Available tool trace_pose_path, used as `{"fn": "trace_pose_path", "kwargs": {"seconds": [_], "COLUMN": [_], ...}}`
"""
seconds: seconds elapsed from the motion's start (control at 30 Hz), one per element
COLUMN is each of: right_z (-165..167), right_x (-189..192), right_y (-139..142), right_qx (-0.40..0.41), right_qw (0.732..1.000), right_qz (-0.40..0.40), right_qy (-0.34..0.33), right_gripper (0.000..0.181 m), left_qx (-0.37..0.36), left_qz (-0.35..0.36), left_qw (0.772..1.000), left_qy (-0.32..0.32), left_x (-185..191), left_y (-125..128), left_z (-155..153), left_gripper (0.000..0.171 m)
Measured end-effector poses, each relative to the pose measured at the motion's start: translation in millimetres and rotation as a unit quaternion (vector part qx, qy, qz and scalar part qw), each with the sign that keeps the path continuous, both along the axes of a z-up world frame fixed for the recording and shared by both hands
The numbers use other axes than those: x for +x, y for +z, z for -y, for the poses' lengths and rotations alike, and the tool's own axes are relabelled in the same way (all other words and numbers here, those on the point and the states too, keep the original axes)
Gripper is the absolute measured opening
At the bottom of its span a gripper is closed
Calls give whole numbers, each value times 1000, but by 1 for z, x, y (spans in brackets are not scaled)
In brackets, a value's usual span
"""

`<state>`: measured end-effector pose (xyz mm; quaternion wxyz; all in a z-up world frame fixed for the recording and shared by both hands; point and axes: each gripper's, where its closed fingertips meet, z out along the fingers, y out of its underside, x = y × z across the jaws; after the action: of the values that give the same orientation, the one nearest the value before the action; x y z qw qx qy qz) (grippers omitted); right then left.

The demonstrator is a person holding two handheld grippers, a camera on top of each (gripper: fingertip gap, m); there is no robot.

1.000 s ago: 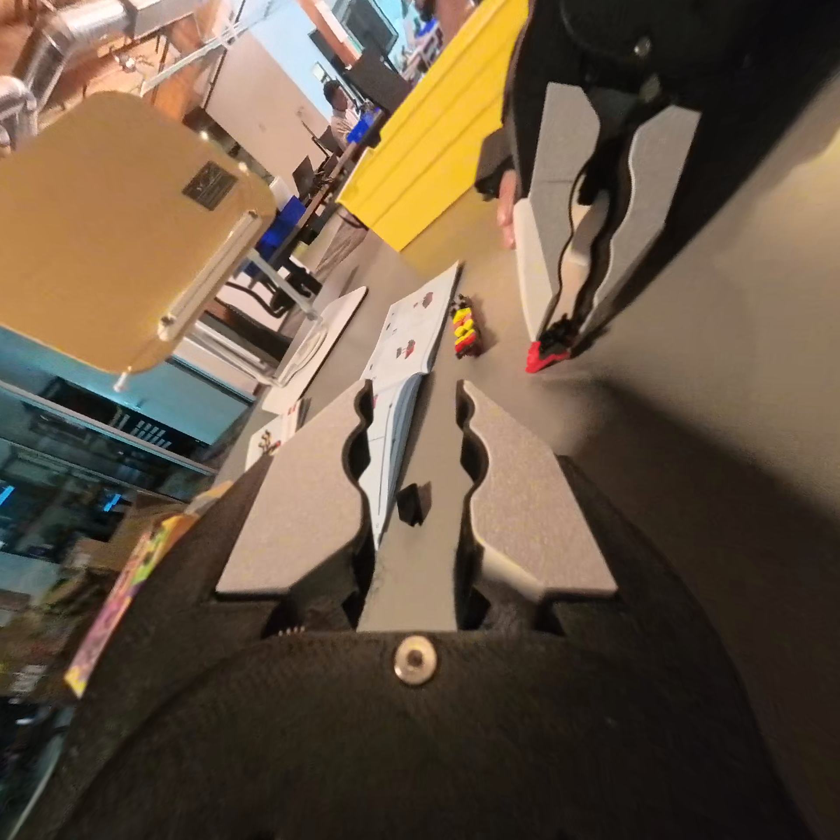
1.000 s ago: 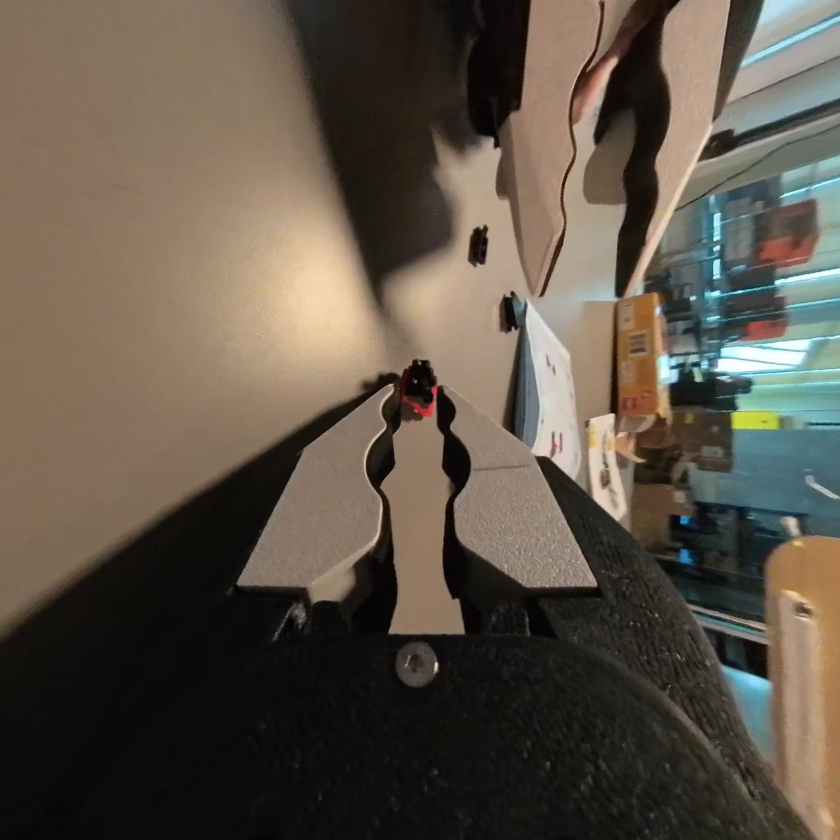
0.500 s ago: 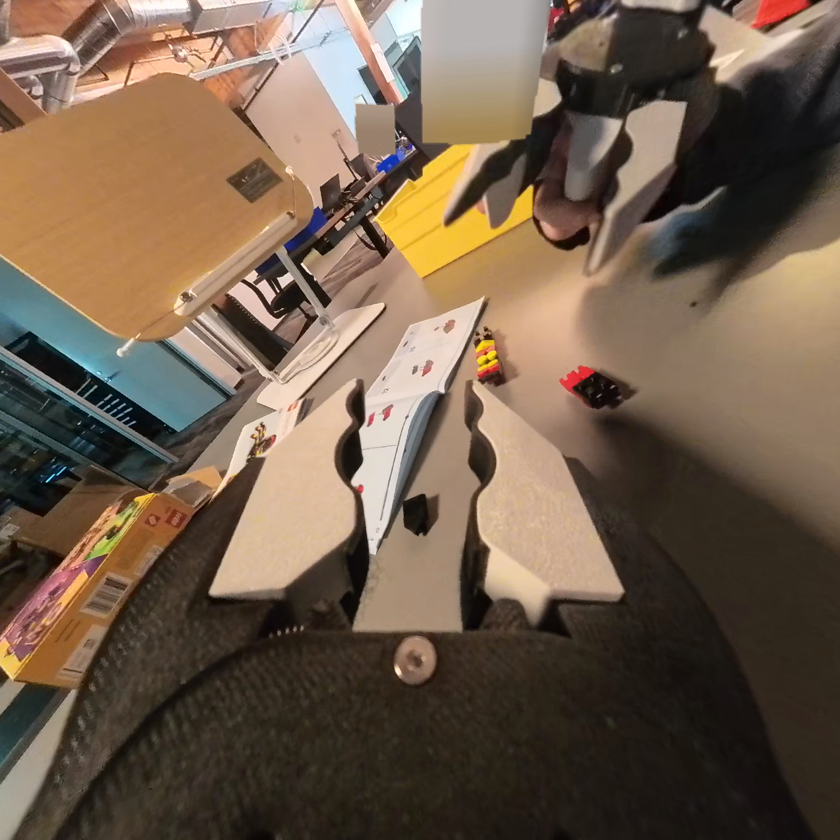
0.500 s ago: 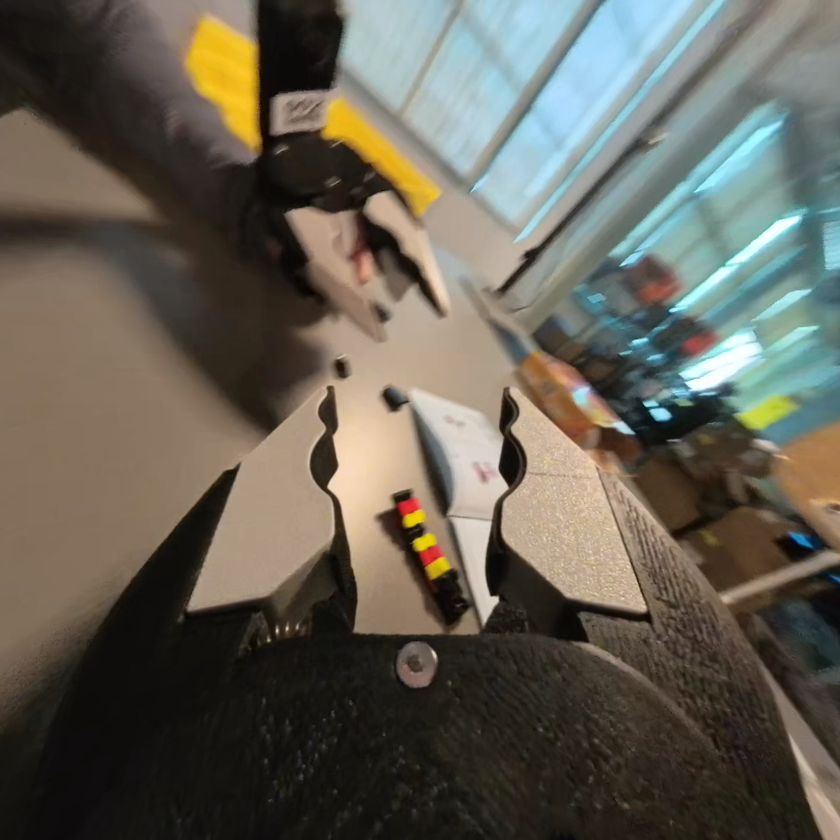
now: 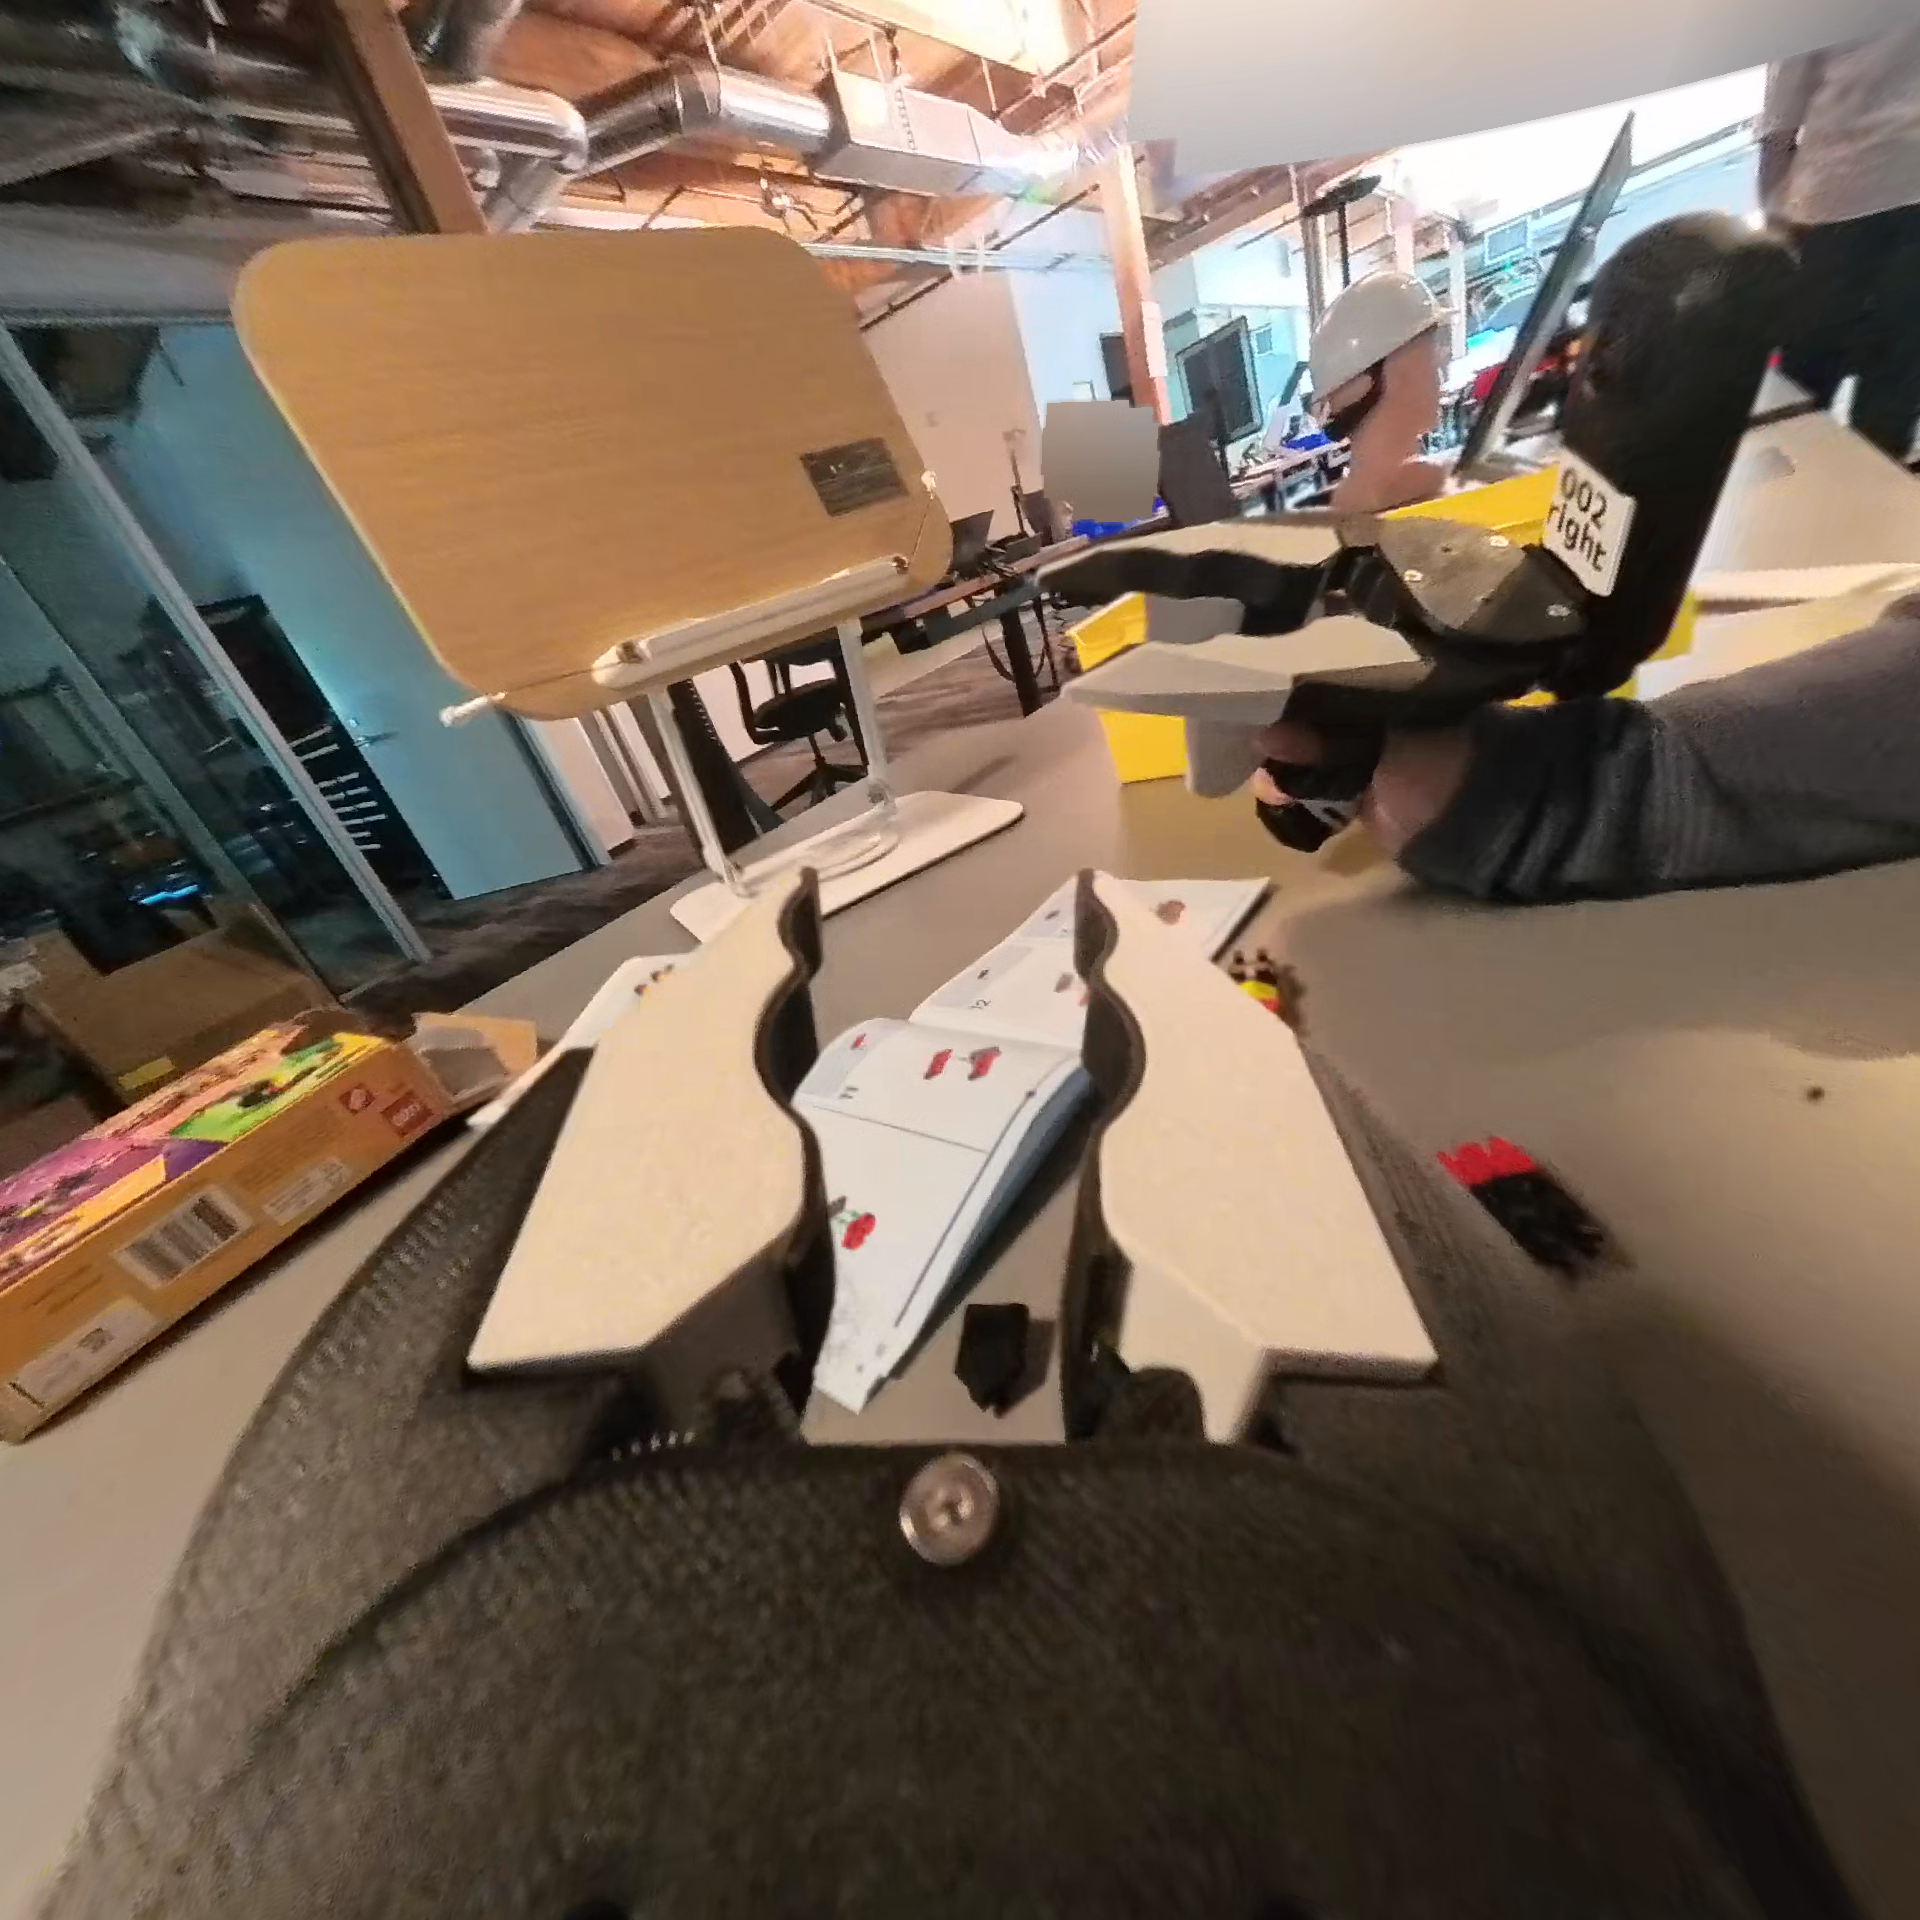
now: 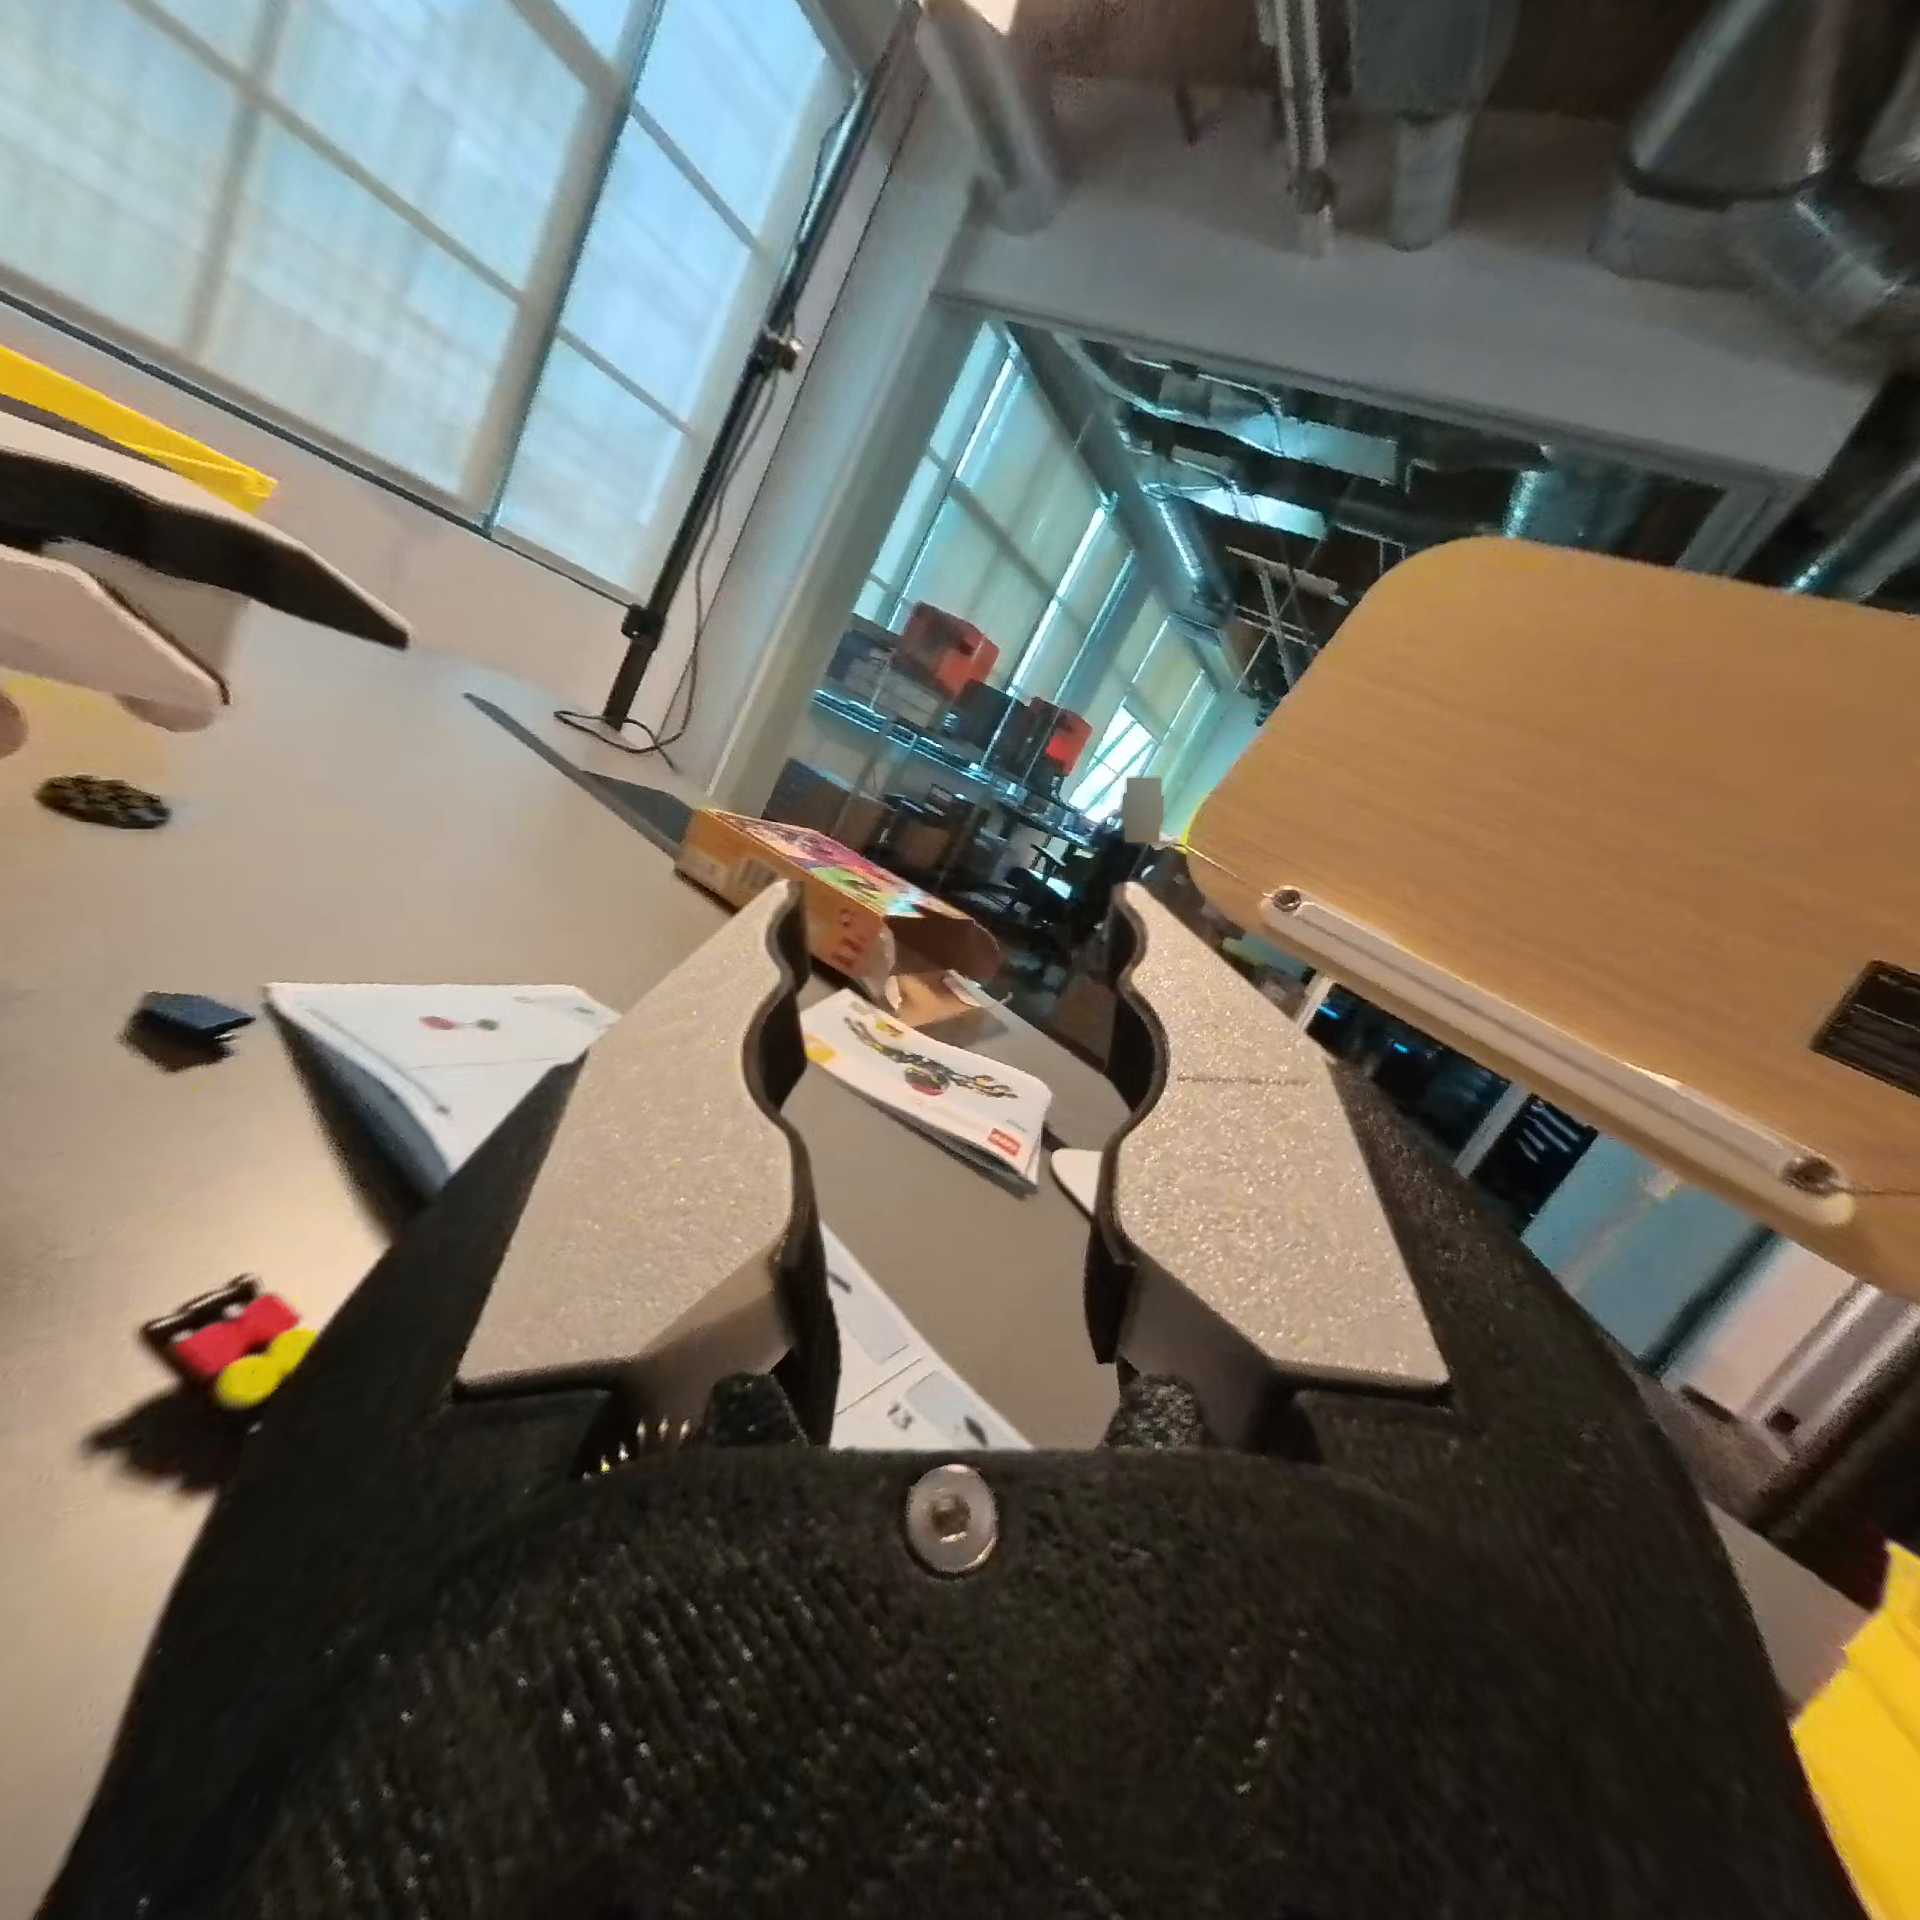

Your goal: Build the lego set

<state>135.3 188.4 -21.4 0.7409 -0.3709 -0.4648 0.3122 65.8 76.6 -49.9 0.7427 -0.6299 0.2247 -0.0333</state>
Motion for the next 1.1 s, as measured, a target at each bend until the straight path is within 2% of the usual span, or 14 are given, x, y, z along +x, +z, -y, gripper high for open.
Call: {"fn": "trace_pose_path", "kwargs": {"seconds": [0.13, 0.27, 0.37, 1.1], "right_z": [-11, -7, -5, -13], "right_x": [0, 7, 8, 19], "right_y": [4, 6, 5, 3], "right_qx": [-14, -28, -34, -51], "right_qw": [1000, 999, 999, 998], "right_qz": [-18, -27, -27, -24], "right_qy": [1, 18, 24, 2], "right_gripper": [55, 53, 52, 47], "left_qx": [21, 32, 37, 2], "left_qz": [-22, -55, -66, -20], "left_qw": [999, 996, 994, 998], "left_qy": [-11, -62, -77, -67], "left_x": [11, 30, 33, 20], "left_y": [3, 0, -1, -4], "left_z": [-3, 12, 22, 17], "left_gripper": [48, 48, 47, 48]}}
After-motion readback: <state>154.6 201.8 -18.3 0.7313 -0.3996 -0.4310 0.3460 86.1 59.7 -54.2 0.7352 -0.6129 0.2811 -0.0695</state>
